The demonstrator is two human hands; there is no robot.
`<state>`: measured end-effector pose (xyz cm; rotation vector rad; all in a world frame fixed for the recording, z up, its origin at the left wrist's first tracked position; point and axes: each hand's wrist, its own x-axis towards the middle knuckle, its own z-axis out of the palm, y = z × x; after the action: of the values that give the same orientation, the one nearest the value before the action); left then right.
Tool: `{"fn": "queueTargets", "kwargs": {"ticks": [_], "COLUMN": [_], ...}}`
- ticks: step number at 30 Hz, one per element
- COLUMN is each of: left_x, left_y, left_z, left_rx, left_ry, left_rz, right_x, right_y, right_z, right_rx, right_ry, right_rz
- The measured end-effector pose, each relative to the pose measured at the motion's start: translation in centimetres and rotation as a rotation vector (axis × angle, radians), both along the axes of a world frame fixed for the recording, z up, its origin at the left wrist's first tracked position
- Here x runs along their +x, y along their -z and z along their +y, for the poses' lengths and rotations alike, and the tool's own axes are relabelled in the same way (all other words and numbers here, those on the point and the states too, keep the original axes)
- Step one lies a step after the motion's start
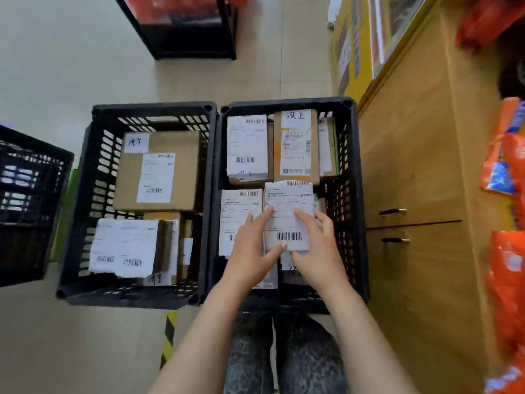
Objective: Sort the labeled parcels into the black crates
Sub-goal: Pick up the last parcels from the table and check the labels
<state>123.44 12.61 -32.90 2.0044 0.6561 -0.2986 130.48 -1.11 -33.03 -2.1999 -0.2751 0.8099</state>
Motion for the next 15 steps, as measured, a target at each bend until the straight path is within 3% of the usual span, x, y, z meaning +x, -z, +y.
{"fn": "queueTargets", "kwargs": {"ticks": [4, 15], "left_x": [-0.7, 0.6], "left_y": [2.3, 4.4], "left_z": [0.1, 1.2], "left_rx": [0.010, 0.009], "left_ry": [-0.014, 0.119], "left_rz": [0.058, -0.019], "right_x": [-0.8, 0.2], "right_y": [2.6, 4.2], "right_z": [0.4, 0.1], "right_rx": [-0.043, -0.055], "right_ry": [-0.021, 0.035], "right_rz": [0.026, -0.064]}}
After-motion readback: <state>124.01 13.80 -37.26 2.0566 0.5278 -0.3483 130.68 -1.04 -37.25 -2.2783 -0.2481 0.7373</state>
